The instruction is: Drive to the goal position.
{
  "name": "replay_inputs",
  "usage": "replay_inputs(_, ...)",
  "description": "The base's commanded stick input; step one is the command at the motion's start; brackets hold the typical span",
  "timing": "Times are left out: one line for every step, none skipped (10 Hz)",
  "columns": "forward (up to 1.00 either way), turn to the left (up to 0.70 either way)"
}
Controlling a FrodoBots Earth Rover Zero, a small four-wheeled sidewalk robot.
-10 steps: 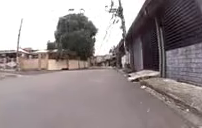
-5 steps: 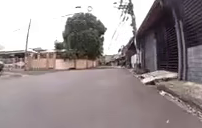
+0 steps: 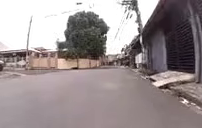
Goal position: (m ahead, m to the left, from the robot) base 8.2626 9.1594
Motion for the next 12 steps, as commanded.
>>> replay_inputs(1.0,0.0)
replay_inputs(1.0,0.0)
replay_inputs(1.0,0.0)
replay_inputs(1.0,0.0)
replay_inputs(1.0,0.0)
replay_inputs(1.0,0.0)
replay_inputs(1.0,0.0)
replay_inputs(1.0,0.0)
replay_inputs(1.0,0.0)
replay_inputs(1.0,0.0)
replay_inputs(1.0,0.0)
replay_inputs(1.0,0.0)
